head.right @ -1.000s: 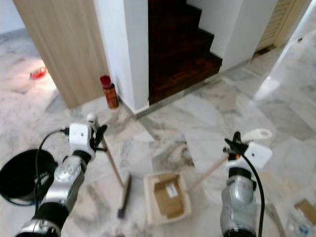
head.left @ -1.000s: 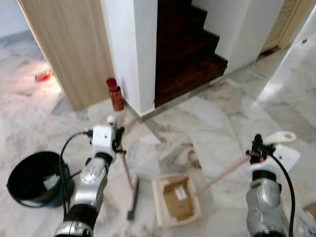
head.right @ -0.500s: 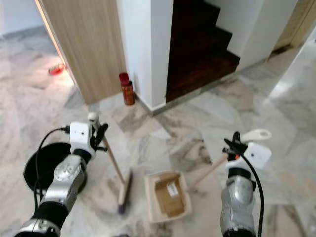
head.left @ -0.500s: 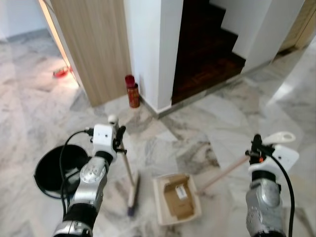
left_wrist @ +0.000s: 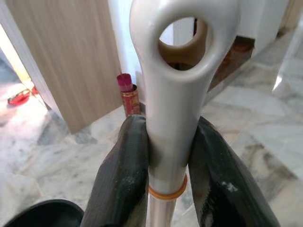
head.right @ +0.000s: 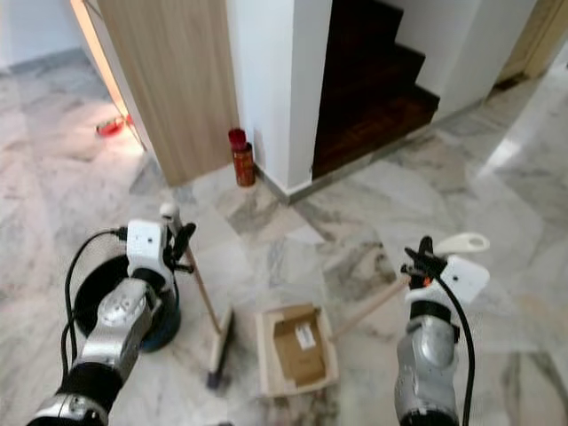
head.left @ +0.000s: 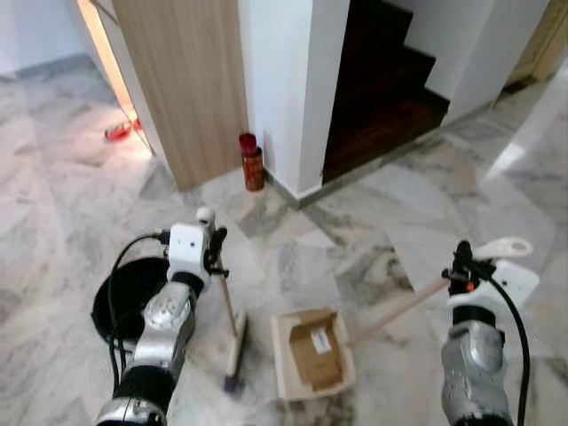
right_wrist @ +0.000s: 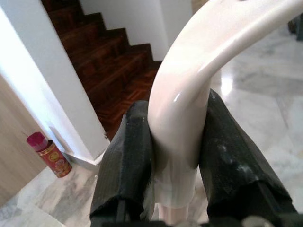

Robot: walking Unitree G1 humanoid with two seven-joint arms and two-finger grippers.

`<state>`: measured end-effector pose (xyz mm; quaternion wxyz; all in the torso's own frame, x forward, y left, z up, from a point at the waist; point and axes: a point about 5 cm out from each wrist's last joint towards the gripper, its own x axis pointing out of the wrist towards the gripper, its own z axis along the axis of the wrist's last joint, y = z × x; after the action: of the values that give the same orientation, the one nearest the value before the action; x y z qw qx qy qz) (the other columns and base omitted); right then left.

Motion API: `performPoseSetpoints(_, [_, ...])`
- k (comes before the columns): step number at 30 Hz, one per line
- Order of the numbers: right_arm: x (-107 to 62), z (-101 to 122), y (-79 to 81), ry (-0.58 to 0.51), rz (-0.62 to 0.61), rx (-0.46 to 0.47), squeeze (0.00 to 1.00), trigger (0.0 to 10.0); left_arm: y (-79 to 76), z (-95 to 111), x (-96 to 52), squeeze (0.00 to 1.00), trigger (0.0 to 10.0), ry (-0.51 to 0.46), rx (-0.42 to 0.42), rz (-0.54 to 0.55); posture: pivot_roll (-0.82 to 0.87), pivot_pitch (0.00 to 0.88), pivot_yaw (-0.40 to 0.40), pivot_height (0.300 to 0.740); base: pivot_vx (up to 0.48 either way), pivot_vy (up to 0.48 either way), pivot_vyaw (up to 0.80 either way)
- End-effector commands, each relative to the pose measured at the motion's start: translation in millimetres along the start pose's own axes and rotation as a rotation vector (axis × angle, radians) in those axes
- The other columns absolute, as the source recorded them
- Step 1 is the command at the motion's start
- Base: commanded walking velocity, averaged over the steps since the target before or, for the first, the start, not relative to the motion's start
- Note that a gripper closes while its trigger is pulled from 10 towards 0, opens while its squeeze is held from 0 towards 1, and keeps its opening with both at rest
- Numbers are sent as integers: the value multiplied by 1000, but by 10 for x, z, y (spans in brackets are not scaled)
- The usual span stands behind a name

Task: Sweep floor

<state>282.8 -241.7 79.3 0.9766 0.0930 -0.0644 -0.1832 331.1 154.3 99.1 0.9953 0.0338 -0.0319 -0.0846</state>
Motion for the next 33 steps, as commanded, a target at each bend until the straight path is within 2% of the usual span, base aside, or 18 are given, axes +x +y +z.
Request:
performPoseSetpoints(1, [22, 78, -3, -43, -5, 11, 0, 10000, 21, 103, 38, 0, 10000, -43, 3, 3, 125, 67, 20, 740, 0, 281, 0])
performPoseSetpoints(17, [33, 79, 17, -44, -3, 17, 0, 10000, 22, 108, 36, 0, 10000, -43, -2, -4, 131, 82, 23, 740, 0, 279, 0])
performPoseSetpoints(33, [59, 86, 30, -45, 2, 20, 0, 10000, -34, 109, 14, 0, 10000, -54, -16, -49, 130, 77, 18, 740, 0, 0, 0])
